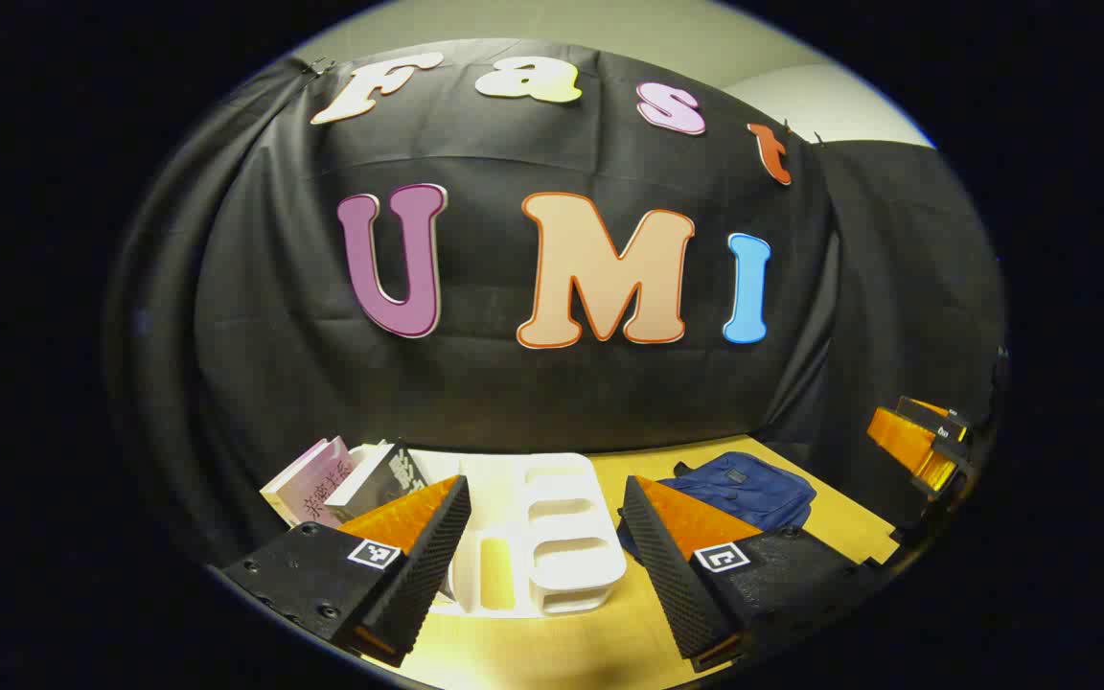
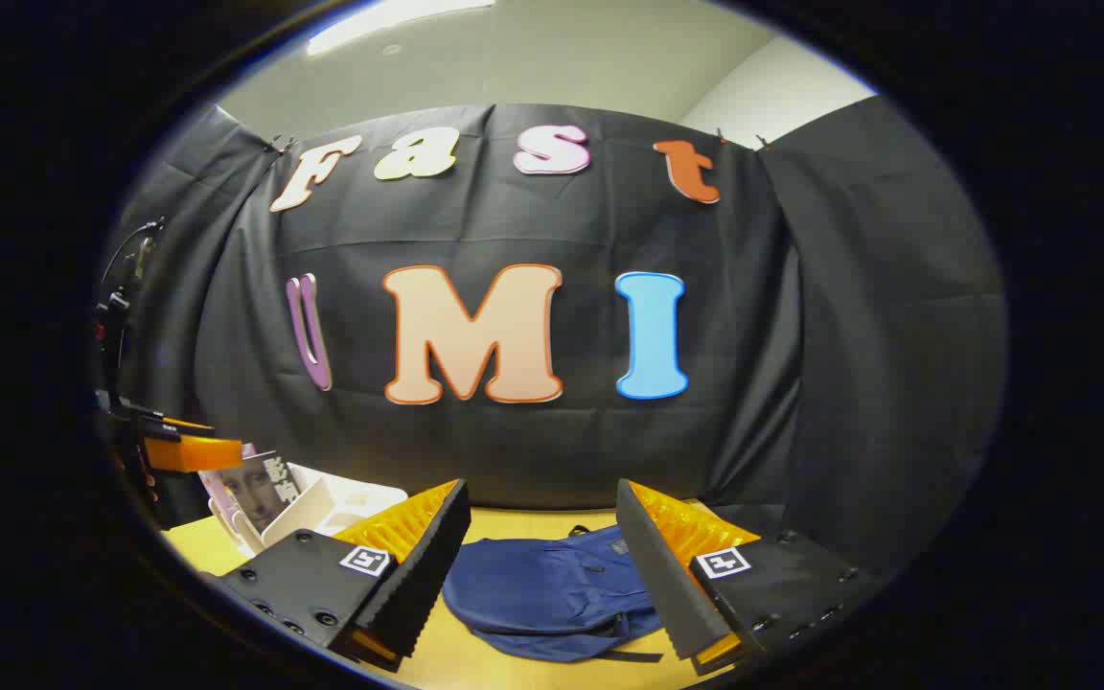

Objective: Open the schoolbag, grab two books from the bookshelf and put them into the schoolbag.

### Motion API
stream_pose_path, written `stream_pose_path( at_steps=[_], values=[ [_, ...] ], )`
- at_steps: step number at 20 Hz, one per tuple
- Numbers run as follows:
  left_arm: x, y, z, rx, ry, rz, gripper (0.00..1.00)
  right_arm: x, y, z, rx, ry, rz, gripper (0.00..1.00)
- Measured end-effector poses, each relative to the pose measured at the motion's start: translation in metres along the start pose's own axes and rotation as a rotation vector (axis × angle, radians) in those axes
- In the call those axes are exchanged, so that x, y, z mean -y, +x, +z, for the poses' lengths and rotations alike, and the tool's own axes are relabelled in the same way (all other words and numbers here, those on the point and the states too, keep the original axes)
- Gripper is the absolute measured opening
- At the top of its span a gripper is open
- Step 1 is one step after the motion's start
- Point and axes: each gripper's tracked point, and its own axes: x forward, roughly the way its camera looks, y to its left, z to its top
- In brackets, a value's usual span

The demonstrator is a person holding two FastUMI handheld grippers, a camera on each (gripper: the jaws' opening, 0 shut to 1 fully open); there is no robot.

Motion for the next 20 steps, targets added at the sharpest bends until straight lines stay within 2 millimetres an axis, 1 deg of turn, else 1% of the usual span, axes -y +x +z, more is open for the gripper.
stream_pose_path(
  at_steps=[1, 2, 4, 5, 6, 7, 11, 12, 13, 14, 15, 16, 17, 18, 19, 20],
  values=[
    [-0.005, -0.001, -0.002, 0.002, -0.003, 0.005, 0.95, -0.009, -0.002, -0.001, -0.005, 0.002, 0.011, 0.93],
    [-0.007, -0.002, -0.002, -0.001, -0.005, 0.011, 0.95, -0.015, -0.004, -0.001, -0.012, 0.01, 0.022, 0.93],
    [-0.006, -0.004, -0.002, -0.004, -0.002, 0.007, 0.95, -0.02, -0.004, 0.001, -0.019, 0.017, 0.033, 0.96],
    [-0.004, -0.006, -0.002, -0.001, 0.002, 0.003, 0.92, -0.017, -0.004, 0.002, -0.016, 0.01, 0.03, 0.97],
    [-0.003, -0.005, -0.003, -0.002, 0.005, 0.006, 0.95, -0.014, -0.004, 0.002, -0.019, 0.001, 0.028, 0.99],
    [-0.002, -0.004, -0.003, -0.002, 0.001, 0.015, 0.95, -0.012, -0.004, 0.002, -0.022, -0.005, 0.029, 1.0],
    [0.003, -0.005, -0.009, -0.01, -0.051, 0.043, 0.95, 0.002, -0.004, 0.005, -0.046, -0.008, 0.043, 1.0],
    [0.004, -0.004, -0.01, -0.011, -0.057, 0.054, 0.95, 0.006, -0.003, 0.005, -0.048, -0.018, 0.042, 1.0],
    [0.004, -0.003, -0.011, -0.007, -0.064, 0.064, 0.92, 0.011, -0.003, 0.004, -0.05, -0.03, 0.041, 1.0],
    [0.001, -0.004, -0.014, -0.006, -0.072, 0.078, 0.95, 0.015, -0.003, 0.003, -0.05, -0.045, 0.041, 1.0],
    [-0.002, -0.005, -0.016, -0.009, -0.078, 0.097, 0.95, 0.021, -0.004, 0.001, -0.05, -0.059, 0.038, 0.94],
    [-0.005, -0.007, -0.019, -0.013, -0.084, 0.115, 0.95, 0.027, -0.004, -0.003, -0.055, -0.074, 0.031, 1.0],
    [-0.008, -0.009, -0.022, -0.018, -0.087, 0.131, 0.92, 0.032, -0.005, -0.009, -0.065, -0.091, 0.028, 1.0],
    [-0.01, -0.012, -0.023, -0.019, -0.09, 0.147, 0.92, 0.035, -0.005, -0.016, -0.082, -0.113, 0.035, 1.0],
    [-0.014, -0.016, -0.024, -0.019, -0.091, 0.163, 0.95, 0.038, -0.007, -0.025, -0.1, -0.142, 0.04, 1.0],
    [-0.019, -0.021, -0.026, -0.02, -0.091, 0.181, 0.95, 0.042, -0.008, -0.032, -0.115, -0.171, 0.042, 0.99]
  ],
)
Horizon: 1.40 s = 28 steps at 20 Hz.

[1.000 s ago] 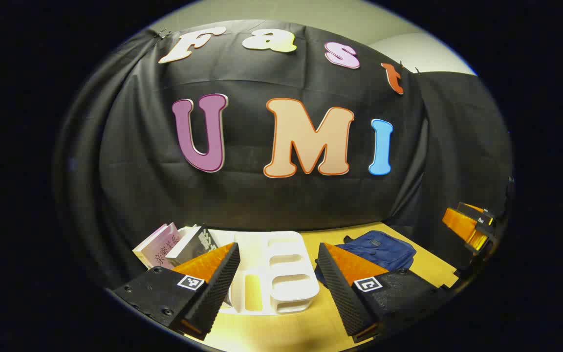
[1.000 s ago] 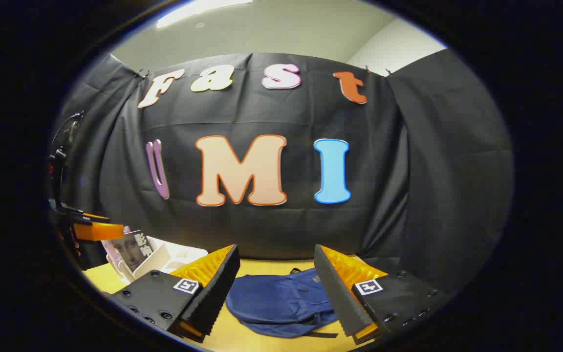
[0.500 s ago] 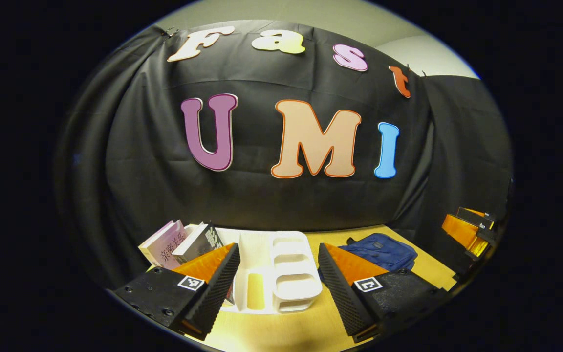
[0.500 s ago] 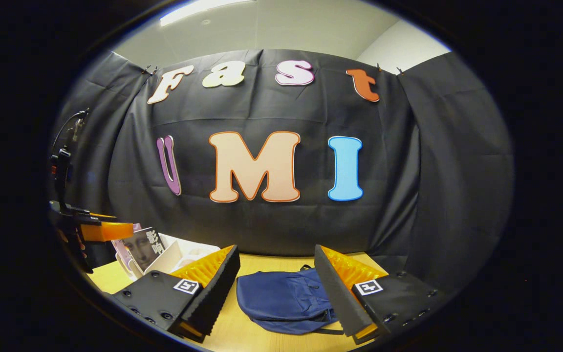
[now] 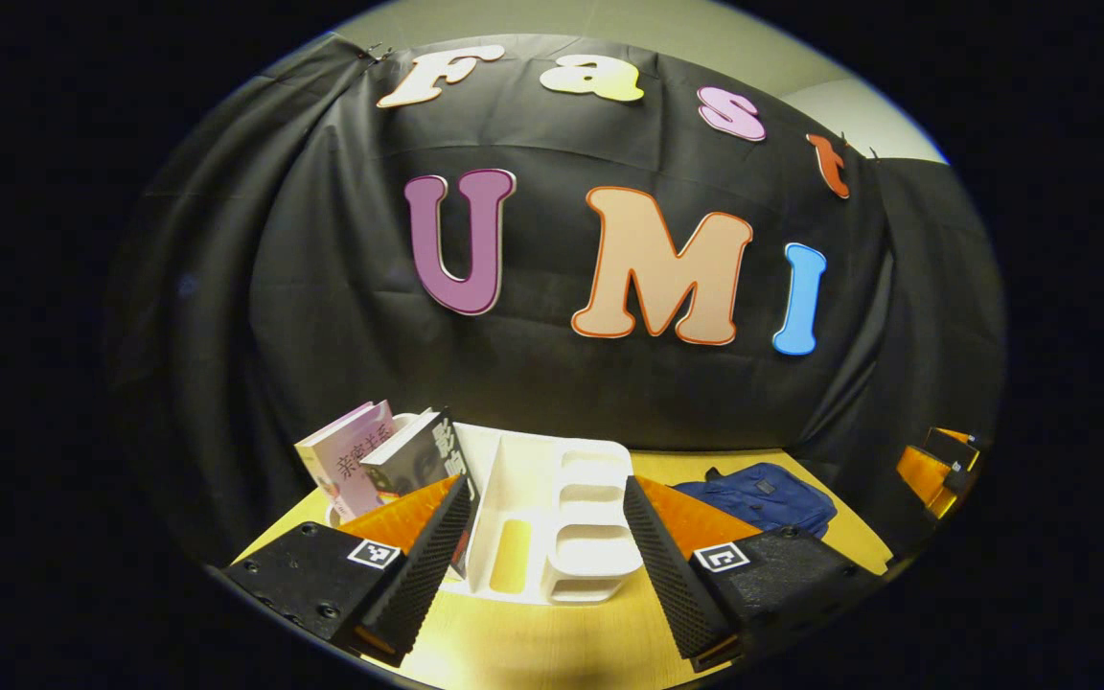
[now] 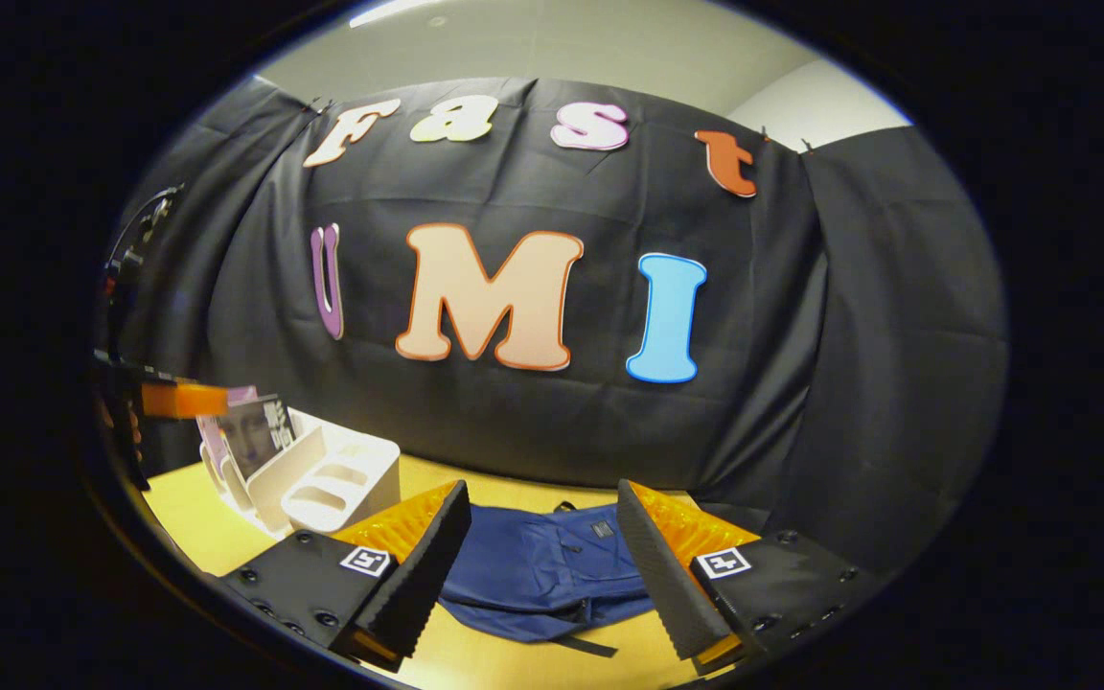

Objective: Open the schoolbag, grab two books from the bookshelf and put them into the schoolbag.

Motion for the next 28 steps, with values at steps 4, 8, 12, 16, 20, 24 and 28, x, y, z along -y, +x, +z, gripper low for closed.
stream_pose_path(
  at_steps=[4, 8, 12, 16, 20, 24, 28],
  values=[
    [-0.022, -0.012, -0.002, -0.005, 0.016, 0.081, 0.92, 0.01, 0.006, -0.038, -0.049, -0.113, -0.013, 1.0],
    [-0.044, -0.02, 0.0, -0.002, 0.036, 0.154, 0.95, 0.009, 0.018, -0.08, -0.089, -0.27, -0.002, 0.96],
    [-0.058, -0.026, -0.01, -0.019, 0.015, 0.203, 0.95, -0.007, 0.029, -0.118, -0.123, -0.38, 0.057, 0.98],
    [-0.071, -0.032, -0.015, -0.028, 0.01, 0.259, 0.92, -0.022, 0.041, -0.144, -0.105, -0.558, 0.083, 0.98],
    [-0.085, -0.04, -0.018, -0.04, 0.012, 0.312, 0.92, -0.04, 0.055, -0.168, -0.084, -0.71, 0.123, 0.9],
    [-0.094, -0.045, -0.025, -0.06, 0.008, 0.358, 0.95, -0.054, 0.068, -0.192, -0.101, -0.803, 0.163, 0.89],
    [-0.103, -0.047, -0.035, -0.087, 0.015, 0.389, 0.95, -0.066, 0.083, -0.219, -0.142, -0.882, 0.222, 0.87]
  ],
)
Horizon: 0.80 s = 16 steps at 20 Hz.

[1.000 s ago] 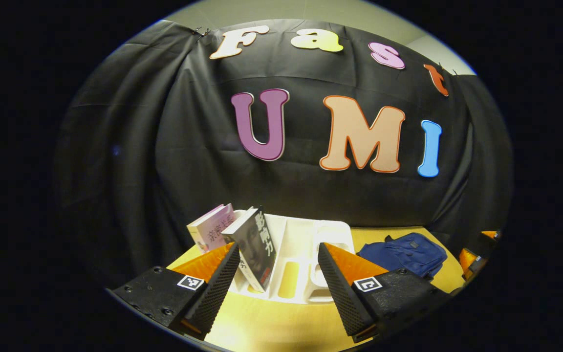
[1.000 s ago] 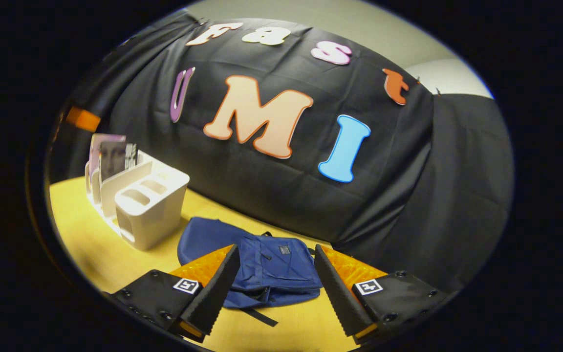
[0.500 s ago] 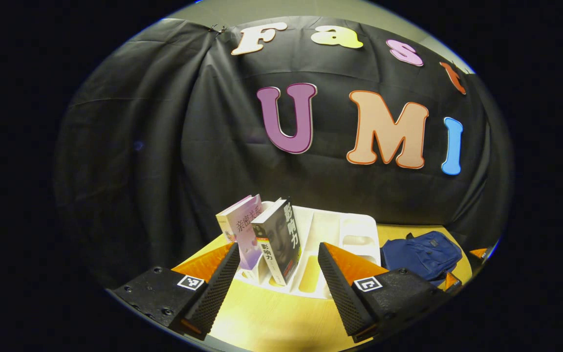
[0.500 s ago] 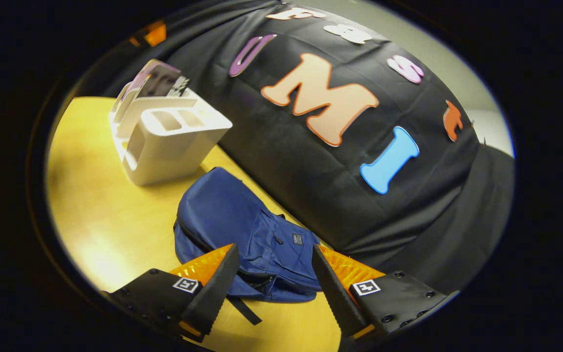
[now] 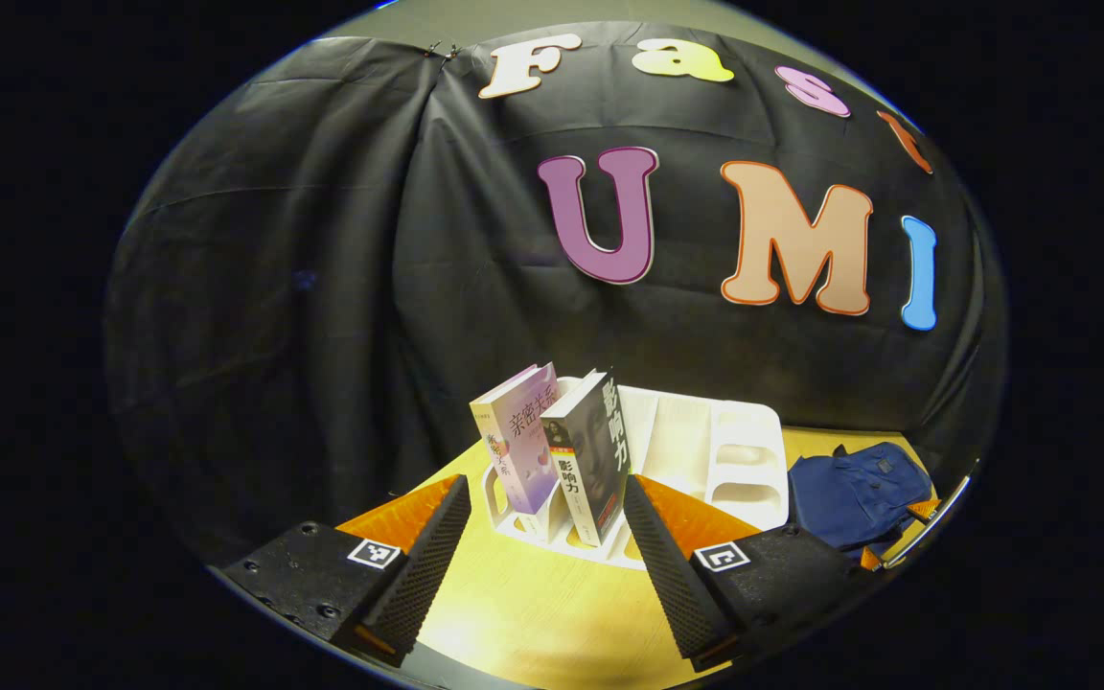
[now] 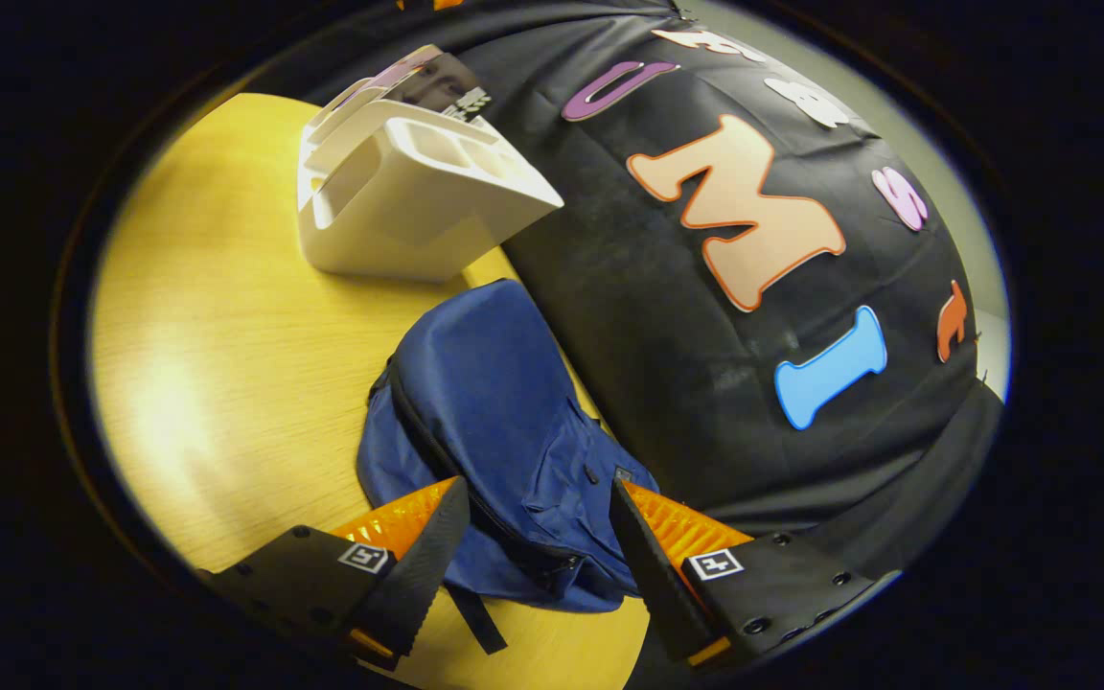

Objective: Open the schoolbag, grab two books from the bookshelf and put them into the schoolbag.

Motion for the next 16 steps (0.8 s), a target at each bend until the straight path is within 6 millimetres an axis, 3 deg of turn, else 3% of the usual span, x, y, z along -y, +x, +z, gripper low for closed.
stream_pose_path(
  at_steps=[6, 7, 8, 10, 13, 16],
  values=[
    [-0.002, 0.005, -0.009, -0.034, -0.008, 0.026, 0.95, -0.008, 0.024, -0.01, -0.037, -0.086, 0.015, 0.87],
    [0.0, 0.006, -0.009, -0.035, -0.009, 0.026, 0.92, -0.006, 0.026, -0.01, -0.042, -0.088, 0.009, 0.96],
    [0.002, 0.006, -0.009, -0.039, -0.01, 0.025, 0.95, -0.005, 0.027, -0.011, -0.047, -0.089, -0.003, 0.87],
    [0.004, 0.008, -0.01, -0.045, -0.013, 0.021, 0.95, -0.006, 0.034, -0.013, -0.063, -0.088, -0.021, 0.86],
    [0.007, 0.01, -0.01, -0.053, -0.015, 0.021, 0.95, 0.0, 0.046, -0.015, -0.078, -0.091, -0.053, 0.7],
    [0.011, 0.008, -0.008, -0.056, 0.006, 0.009, 0.95, -0.004, 0.056, -0.017, -0.082, -0.072, -0.052, 0.67]
  ],
)
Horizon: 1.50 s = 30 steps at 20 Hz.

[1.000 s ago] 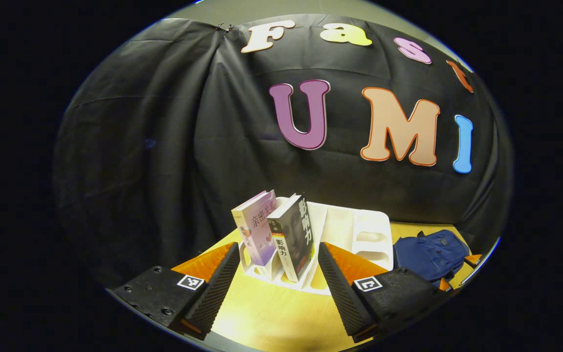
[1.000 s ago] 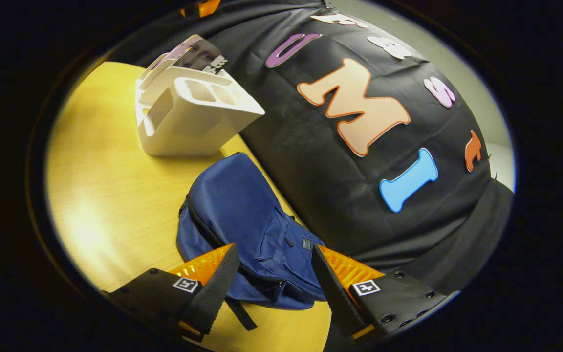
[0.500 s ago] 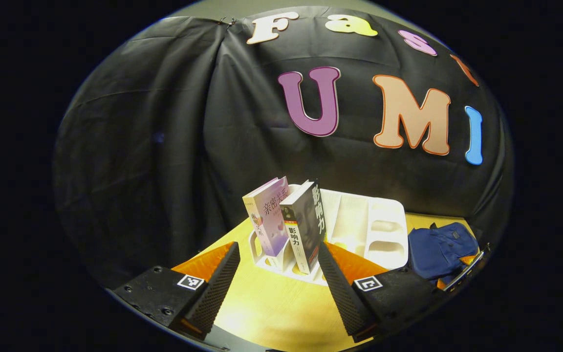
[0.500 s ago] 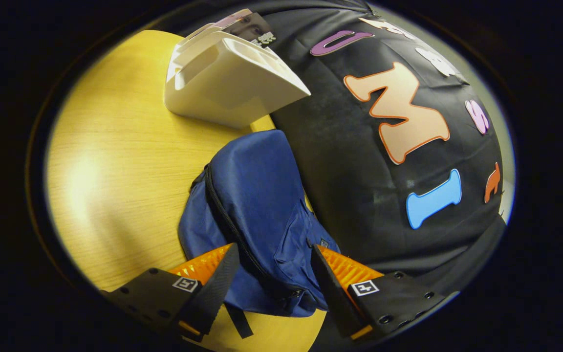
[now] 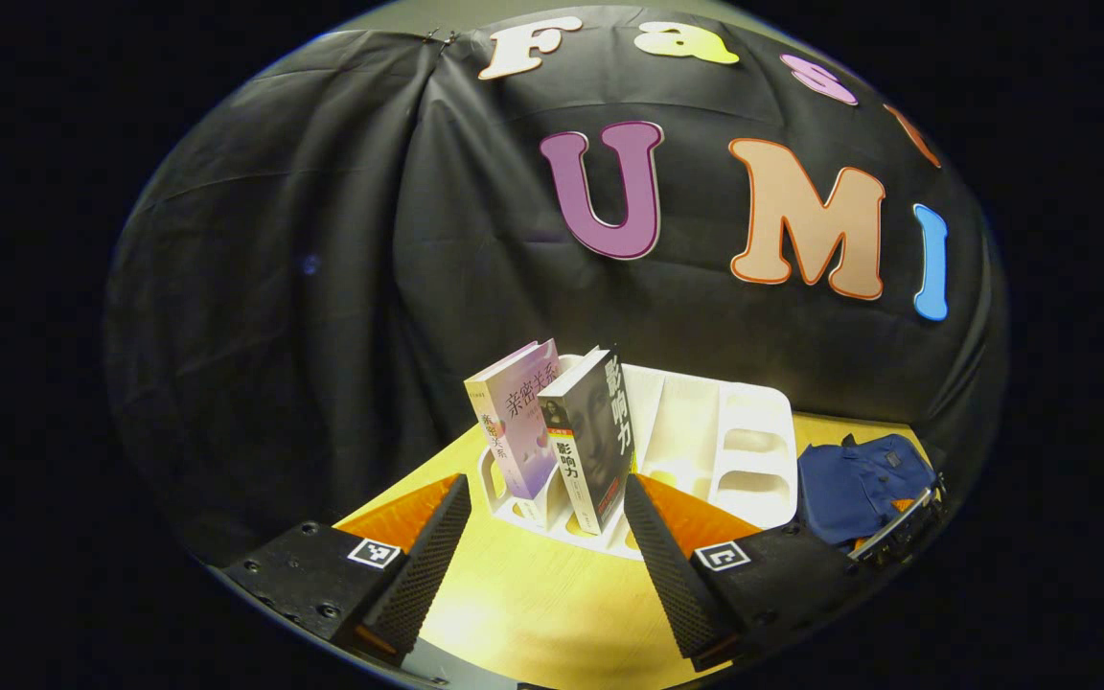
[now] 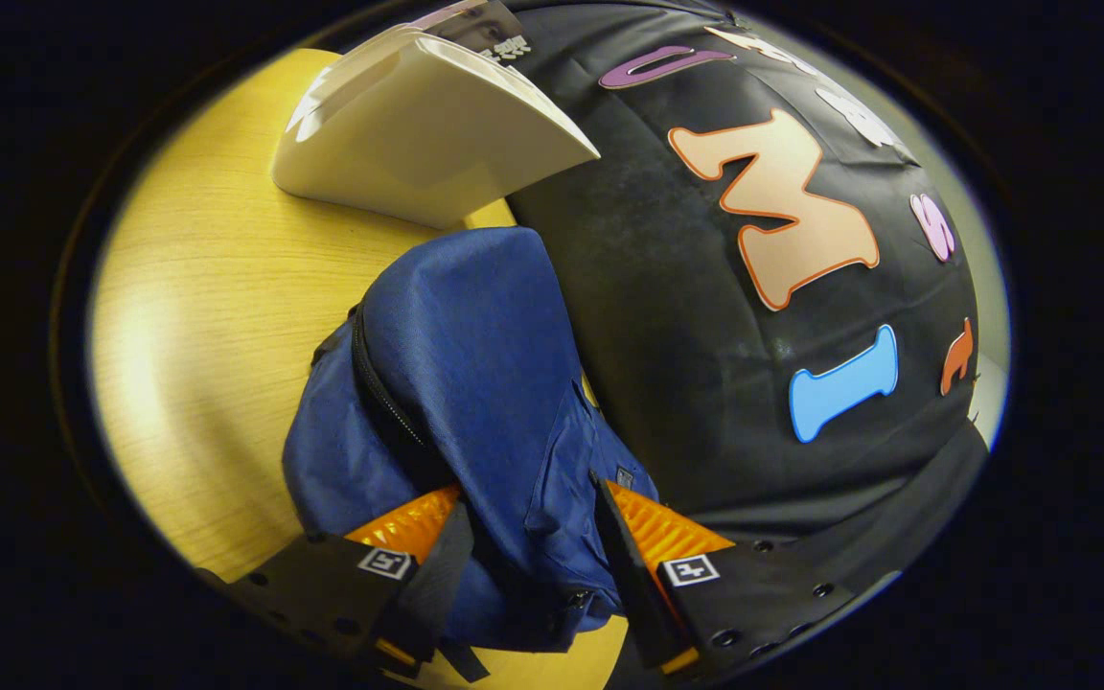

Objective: Open the schoolbag, grab two books from the bookshelf and put them into the schoolbag.

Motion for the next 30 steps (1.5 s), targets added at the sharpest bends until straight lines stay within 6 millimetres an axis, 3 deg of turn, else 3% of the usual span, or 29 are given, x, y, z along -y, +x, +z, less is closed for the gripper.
stream_pose_path(
  at_steps=[7, 8, 10, 13, 16, 17, 23, 30],
  values=[
    [0.028, 0.009, 0.009, 0.005, 0.02, -0.071, 0.95, 0.012, 0.026, 0.004, -0.031, 0.007, -0.076, 0.53],
    [0.031, 0.011, 0.011, 0.006, 0.023, -0.08, 0.95, 0.014, 0.031, 0.005, -0.037, 0.005, -0.086, 0.29],
    [0.037, 0.014, 0.015, 0.007, 0.024, -0.098, 0.92, 0.014, 0.038, 0.007, -0.048, 0.003, -0.096, 0.29],
    [0.041, 0.025, 0.015, 0.002, 0.011, -0.112, 0.95, 0.022, 0.044, 0.008, -0.057, 0.016, -0.125, 0.29],
    [0.033, 0.038, 0.02, 0.009, 0.006, -0.096, 0.95, 0.027, 0.049, 0.009, -0.061, 0.032, -0.147, 0.21],
    [0.029, 0.042, 0.022, 0.014, 0.012, -0.087, 0.95, 0.029, 0.054, 0.008, -0.07, 0.036, -0.148, 0.1],
    [0.012, 0.071, 0.041, -0.006, 0.063, -0.089, 0.95, 0.065, 0.045, 0.015, -0.076, 0.143, -0.197, 0.1],
    [0.027, 0.111, 0.069, -0.049, 0.043, -0.208, 0.95, 0.101, 0.036, 0.016, -0.081, 0.2, -0.261, 0.1]
  ],
)
